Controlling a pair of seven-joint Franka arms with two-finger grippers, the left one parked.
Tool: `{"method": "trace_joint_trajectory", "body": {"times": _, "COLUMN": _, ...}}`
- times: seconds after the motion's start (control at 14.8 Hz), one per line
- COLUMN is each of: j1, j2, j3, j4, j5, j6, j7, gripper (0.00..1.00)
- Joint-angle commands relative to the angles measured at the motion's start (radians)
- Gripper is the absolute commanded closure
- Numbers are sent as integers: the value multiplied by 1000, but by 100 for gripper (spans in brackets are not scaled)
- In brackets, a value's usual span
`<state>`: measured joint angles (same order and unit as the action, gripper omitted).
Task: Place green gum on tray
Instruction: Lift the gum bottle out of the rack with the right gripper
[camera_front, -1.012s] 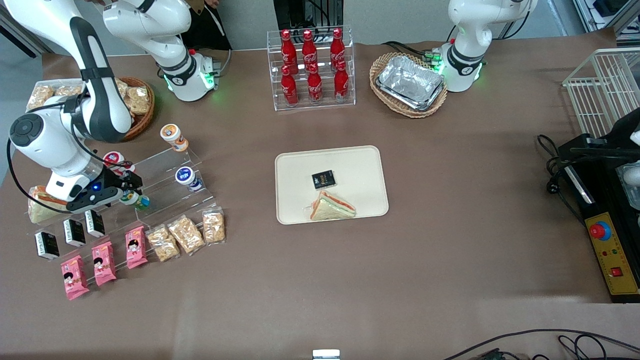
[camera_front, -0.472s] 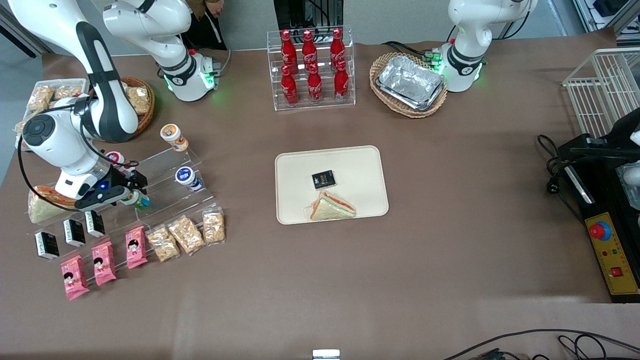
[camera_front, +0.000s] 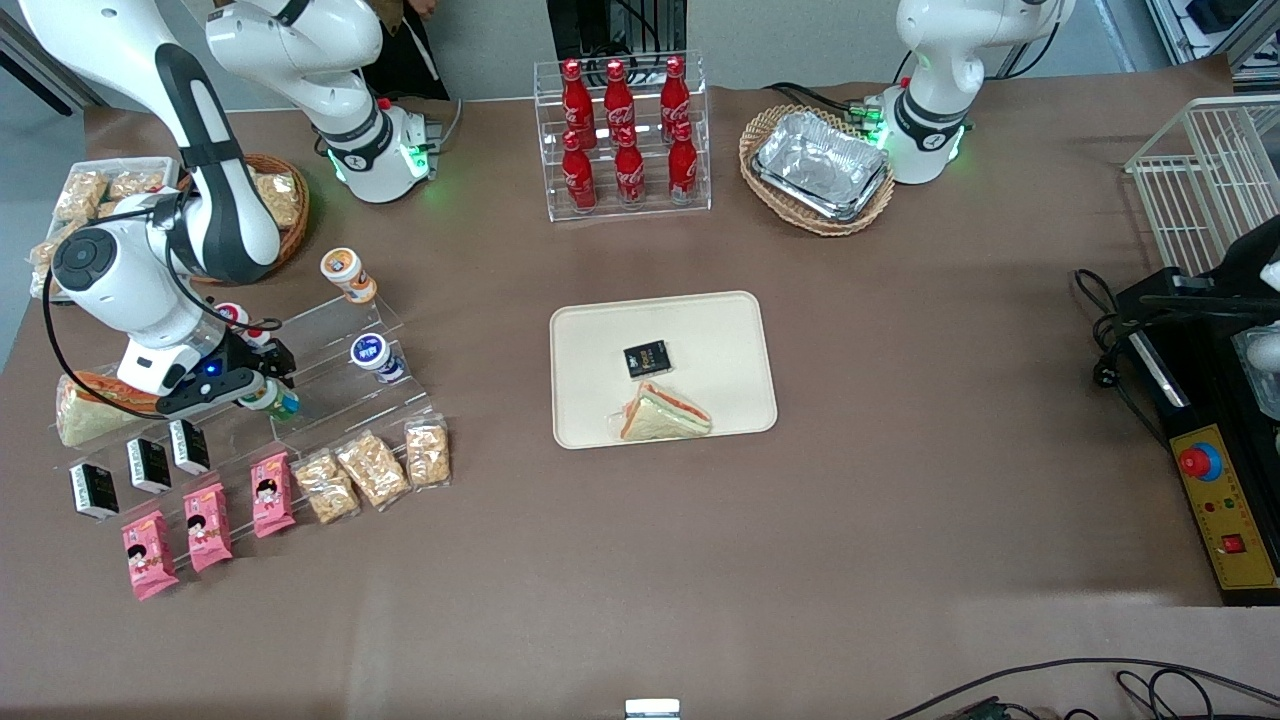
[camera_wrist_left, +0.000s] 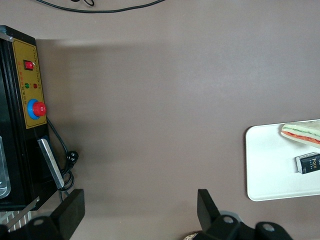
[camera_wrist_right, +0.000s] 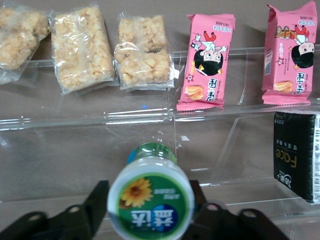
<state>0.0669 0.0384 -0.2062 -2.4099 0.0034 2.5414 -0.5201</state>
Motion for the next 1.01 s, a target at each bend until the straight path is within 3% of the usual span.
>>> {"method": "trace_joint_trajectory", "body": {"times": 0.0, "j1": -1, "j2": -20, "j3": -6, "j4": -21, "j5": -11, "j6": 17, "j7": -5, "gripper": 62}}
{"method": "trace_joint_trajectory", "body": {"times": 0.34, "j1": 1, "j2": -34, "j3": -6, "j4": 38, "j5": -5, "j6": -53, "j7": -1, "gripper": 62}}
{"method": "trace_joint_trajectory", "body": {"times": 0.94, "j1": 11, "j2": -104, "j3": 4, "j4": 455, "j5": 0, "j6": -645, "j7": 44, "gripper": 60}}
